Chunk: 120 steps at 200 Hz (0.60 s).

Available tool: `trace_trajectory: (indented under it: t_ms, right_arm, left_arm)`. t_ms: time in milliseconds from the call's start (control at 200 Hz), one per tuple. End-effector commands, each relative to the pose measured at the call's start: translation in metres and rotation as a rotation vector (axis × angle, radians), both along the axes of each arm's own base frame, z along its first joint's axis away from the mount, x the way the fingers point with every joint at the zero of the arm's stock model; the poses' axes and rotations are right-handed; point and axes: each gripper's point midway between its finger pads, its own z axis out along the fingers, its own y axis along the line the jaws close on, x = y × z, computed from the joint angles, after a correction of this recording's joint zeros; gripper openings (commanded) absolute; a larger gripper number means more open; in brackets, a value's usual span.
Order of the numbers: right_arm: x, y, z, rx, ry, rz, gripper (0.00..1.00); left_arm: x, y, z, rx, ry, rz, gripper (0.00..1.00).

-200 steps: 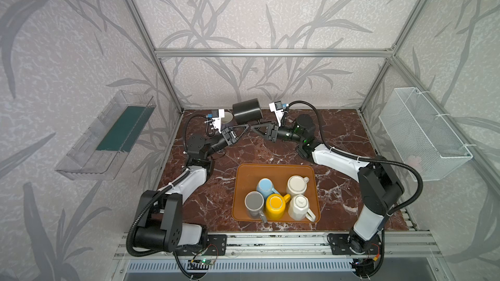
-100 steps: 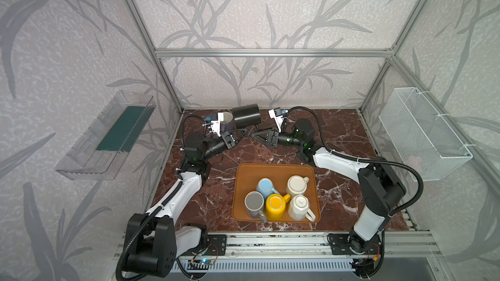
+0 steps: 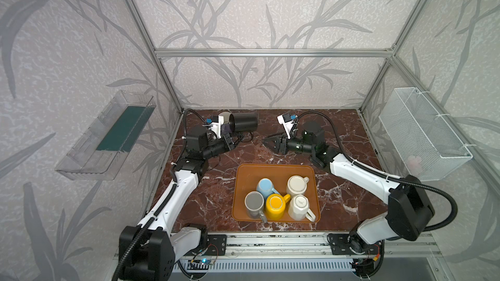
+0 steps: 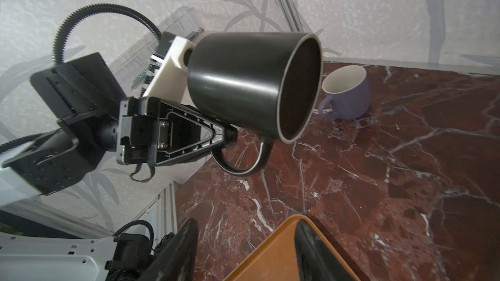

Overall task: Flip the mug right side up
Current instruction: 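Open the right gripper and draw it back while the left gripper holds the mug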

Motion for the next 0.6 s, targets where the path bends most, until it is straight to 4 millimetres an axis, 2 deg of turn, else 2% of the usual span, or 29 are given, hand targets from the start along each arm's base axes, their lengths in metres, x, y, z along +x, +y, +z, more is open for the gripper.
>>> trace_trajectory:
  t_ms: [0, 130, 310, 595]
  right_arm:
    - [0.002, -0.020, -0.024, -0.122, 0.035, -0.098, 0.58]
    - [0.005, -0.038, -0.046, -0.176, 0.076, -0.207, 0.58]
    - [0.002, -0.036, -0.069, -0.214, 0.113, -0.201, 0.57]
    - [0.002, -0.047, -0.080, -0.295, 0.136, -0.250, 0.57]
  left_arm:
    - [-0.004, 0.008, 0.038, 0.100, -0.142, 0.029, 0.00]
    - [-0.003, 0.012, 0.034, 0.136, -0.121, 0.047, 0.00]
    - [0.003, 0.013, 0.026, 0.172, -0.085, 0.063, 0.00]
    - [0.010, 0.023, 0.005, 0.361, -0.024, 0.122, 0.00]
